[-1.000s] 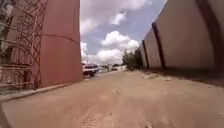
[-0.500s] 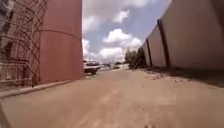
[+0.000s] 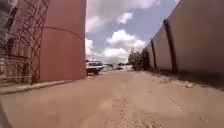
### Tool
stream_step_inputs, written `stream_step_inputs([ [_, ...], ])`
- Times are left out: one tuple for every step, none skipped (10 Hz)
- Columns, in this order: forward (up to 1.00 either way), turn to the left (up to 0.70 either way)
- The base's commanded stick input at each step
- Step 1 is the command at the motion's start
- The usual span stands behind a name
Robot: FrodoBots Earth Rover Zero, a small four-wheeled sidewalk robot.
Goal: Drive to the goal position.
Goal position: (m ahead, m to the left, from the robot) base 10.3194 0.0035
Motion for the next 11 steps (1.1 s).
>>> stream_step_inputs([
  [0.6,0.12],
  [0.6,0.11],
  [0.6,0.11],
  [0.6,0.11],
  [0.6,0.11],
  [0.6,0.11],
  [0.6,0.11],
  [0.6,0.11],
  [0.6,0.11],
  [0.6,0.11],
  [0.6,0.11],
])
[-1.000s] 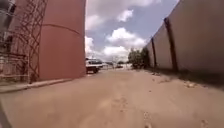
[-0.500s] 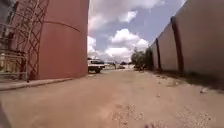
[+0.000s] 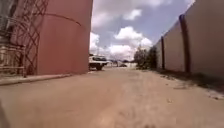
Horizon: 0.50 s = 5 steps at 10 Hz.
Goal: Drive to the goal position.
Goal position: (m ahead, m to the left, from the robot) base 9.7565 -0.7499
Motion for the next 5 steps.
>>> stream_step_inputs([
  [0.6,0.11],
  [0.6,0.11],
  [0.6,0.11],
  [0.6,0.11],
  [0.6,0.11],
])
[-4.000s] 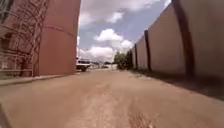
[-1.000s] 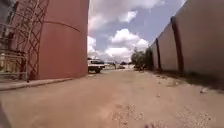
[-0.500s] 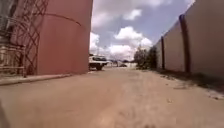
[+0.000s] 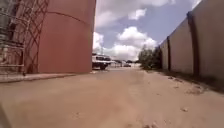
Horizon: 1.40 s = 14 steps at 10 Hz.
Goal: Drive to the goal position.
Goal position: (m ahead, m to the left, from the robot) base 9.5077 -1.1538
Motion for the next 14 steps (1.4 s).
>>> stream_step_inputs([
  [0.6,0.11],
  [0.6,0.11],
  [0.6,0.11],
  [0.6,0.11],
  [0.6,0.11],
  [0.6,0.11],
  [0.6,0.11],
  [0.6,0.06],
  [0.6,-0.06],
  [0.6,-0.14],
  [0.6,-0.15],
  [0.6,-0.15],
  [0.6,-0.15],
  [0.6,-0.15],
])
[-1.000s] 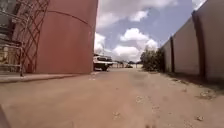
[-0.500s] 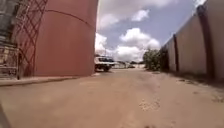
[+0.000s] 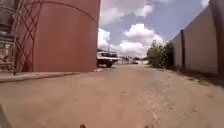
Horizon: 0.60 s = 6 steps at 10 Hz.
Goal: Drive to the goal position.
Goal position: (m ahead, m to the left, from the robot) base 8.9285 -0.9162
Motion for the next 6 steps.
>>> stream_step_inputs([
  [0.6,-0.14],
  [0.6,-0.06],
  [0.6,0.0],
  [0.6,0.0],
  [0.6,0.0],
  [0.6,0.0],
])
